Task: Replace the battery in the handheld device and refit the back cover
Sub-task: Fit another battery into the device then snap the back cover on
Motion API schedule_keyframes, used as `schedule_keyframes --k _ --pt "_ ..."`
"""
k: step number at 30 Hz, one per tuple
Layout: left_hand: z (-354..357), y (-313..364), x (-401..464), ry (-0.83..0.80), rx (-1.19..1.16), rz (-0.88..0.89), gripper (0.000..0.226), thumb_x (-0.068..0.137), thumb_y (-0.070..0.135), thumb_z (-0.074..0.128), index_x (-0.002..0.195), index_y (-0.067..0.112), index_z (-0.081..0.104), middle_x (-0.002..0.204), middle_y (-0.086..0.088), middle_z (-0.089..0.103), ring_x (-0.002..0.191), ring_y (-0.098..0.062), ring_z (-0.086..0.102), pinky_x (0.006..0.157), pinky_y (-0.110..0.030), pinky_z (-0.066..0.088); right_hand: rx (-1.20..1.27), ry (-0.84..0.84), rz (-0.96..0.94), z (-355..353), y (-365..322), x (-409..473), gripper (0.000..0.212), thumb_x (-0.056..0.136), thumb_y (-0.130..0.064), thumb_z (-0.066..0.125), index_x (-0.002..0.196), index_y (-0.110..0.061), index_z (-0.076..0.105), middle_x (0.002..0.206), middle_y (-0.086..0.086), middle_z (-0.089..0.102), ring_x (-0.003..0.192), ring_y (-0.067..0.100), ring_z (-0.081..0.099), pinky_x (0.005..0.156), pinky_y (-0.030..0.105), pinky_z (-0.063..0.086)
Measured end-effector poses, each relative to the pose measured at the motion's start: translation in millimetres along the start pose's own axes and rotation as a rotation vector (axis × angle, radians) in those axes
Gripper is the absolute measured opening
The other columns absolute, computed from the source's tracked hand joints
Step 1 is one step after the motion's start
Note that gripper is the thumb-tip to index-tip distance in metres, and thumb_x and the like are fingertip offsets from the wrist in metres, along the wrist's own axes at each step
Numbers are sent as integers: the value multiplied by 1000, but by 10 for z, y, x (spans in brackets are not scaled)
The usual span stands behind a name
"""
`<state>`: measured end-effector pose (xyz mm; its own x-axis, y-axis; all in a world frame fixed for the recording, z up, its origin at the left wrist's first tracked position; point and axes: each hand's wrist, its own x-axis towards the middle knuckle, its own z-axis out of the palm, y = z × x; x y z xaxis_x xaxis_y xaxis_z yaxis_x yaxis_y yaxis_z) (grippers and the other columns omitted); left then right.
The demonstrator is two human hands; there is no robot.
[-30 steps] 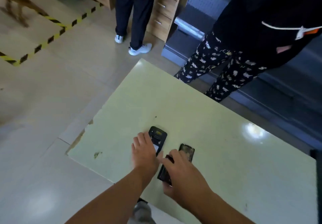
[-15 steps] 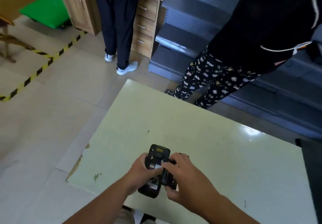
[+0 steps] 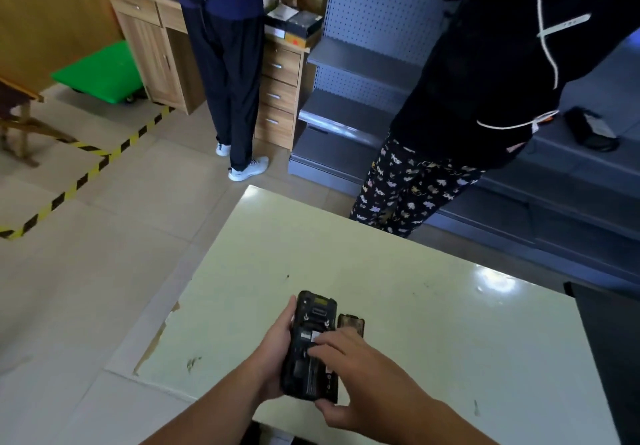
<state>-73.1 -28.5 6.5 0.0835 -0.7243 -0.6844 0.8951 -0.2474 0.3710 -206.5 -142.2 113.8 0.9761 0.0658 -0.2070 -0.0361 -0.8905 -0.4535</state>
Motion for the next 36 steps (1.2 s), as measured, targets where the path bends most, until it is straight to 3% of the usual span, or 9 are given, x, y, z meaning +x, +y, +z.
schedule_keyframes --k 5,7,12,17,23,28,31,36 --pt "176 57 -50 -25 5 4 90 84 83 40 132 11 65 116 -12 70 102 -28 66 79 -36 54 -103 86 -69 -25 -45 8 53 92 -41 62 136 -13 61 141 4 60 128 25 53 112 34 44" --pt "197 74 -72 -32 -4 8 89 85 83 40 133 13 65 122 -12 67 106 -29 63 81 -37 53 -155 101 -58 -49 -40 7 51 93 -40 59 137 -14 61 143 4 59 131 25 51 114 33 40" --pt "265 71 -137 -22 -6 -6 88 82 83 45 132 14 66 115 -13 67 95 -30 66 71 -36 54 -173 94 -26 -87 -38 30 47 96 -41 59 136 -16 61 144 3 54 134 25 45 112 33 37" --pt "264 114 -193 -48 -108 23 78 84 78 48 109 9 76 92 -14 77 79 -29 73 59 -34 57 -224 234 14 -50 -51 27 41 85 -49 69 120 -27 74 124 0 68 112 25 65 91 36 54" --pt "365 222 -240 -74 -149 57 86 86 80 45 119 6 72 94 -17 76 78 -32 73 61 -36 60 -133 344 93 20 107 37 38 92 -61 60 126 -48 65 140 -6 54 124 19 46 110 41 35" --pt "388 262 -229 -83 -177 60 88 88 80 40 117 2 69 89 -16 75 72 -32 72 56 -34 59 -99 333 86 55 246 97 38 95 -68 52 128 -53 62 144 -10 50 126 15 48 120 55 23" --pt "380 320 -217 -41 -128 67 86 87 81 39 111 7 75 90 -14 76 73 -31 73 56 -34 58 -136 321 38 12 293 161 40 95 -65 53 130 -48 64 144 -9 54 129 20 49 119 59 25" --pt "443 519 -257 -3 -48 54 76 89 79 42 107 13 77 89 -12 76 74 -28 72 57 -32 58 -263 456 -110 -95 313 232 42 95 -53 64 127 -26 72 134 3 67 123 29 59 115 55 37"
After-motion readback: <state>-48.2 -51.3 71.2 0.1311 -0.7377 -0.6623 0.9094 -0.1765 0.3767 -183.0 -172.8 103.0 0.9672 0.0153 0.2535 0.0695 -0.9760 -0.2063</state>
